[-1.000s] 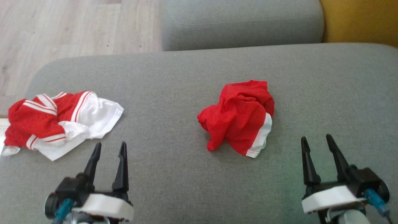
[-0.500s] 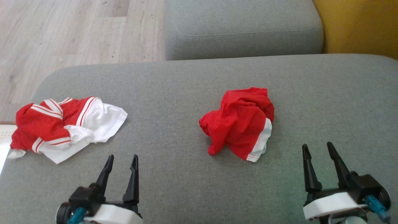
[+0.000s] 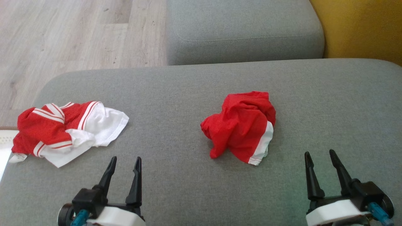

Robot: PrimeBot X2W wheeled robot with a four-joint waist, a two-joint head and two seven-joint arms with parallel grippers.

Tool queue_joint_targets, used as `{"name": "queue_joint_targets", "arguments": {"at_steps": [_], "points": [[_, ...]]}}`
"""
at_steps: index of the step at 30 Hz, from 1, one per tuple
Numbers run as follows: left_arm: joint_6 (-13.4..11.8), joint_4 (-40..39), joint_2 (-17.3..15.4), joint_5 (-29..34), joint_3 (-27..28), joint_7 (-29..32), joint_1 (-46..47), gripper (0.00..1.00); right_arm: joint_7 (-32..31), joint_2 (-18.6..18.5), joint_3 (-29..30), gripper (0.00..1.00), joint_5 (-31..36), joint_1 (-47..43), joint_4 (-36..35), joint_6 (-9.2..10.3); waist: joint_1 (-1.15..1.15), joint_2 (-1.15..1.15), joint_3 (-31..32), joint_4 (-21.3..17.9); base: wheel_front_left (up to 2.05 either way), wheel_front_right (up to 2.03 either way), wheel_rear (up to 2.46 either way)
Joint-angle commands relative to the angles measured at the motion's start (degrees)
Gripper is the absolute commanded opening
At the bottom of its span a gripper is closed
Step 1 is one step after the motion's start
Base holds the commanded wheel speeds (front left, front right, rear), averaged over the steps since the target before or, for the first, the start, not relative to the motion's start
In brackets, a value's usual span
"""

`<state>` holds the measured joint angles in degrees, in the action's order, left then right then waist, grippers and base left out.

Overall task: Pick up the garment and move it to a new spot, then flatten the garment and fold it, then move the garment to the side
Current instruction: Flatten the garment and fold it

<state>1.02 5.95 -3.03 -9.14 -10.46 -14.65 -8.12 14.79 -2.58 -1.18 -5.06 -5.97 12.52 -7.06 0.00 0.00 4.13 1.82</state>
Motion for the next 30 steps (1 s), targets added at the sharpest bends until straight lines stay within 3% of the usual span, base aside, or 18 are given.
{"name": "queue_joint_targets", "arguments": {"at_steps": [1,30], "points": [[0.1,-1.7,0.1,0.7,1.4,-0.3,1.8,1.0,0.2,-0.3,-1.3,1.0,-0.4,1.5,-1.8,-0.43,0.0,0.0,-0.1,0.0,0.0,0.0,0.0],[-1.3,-1.5,0.1,1.1,0.9,-0.3,2.5,1.0,0.2,-0.3,-1.4,1.0,-0.6,2.0,-1.5,-0.43,0.0,0.0,-0.4,0.4,0.0,0.0,0.0]]}}
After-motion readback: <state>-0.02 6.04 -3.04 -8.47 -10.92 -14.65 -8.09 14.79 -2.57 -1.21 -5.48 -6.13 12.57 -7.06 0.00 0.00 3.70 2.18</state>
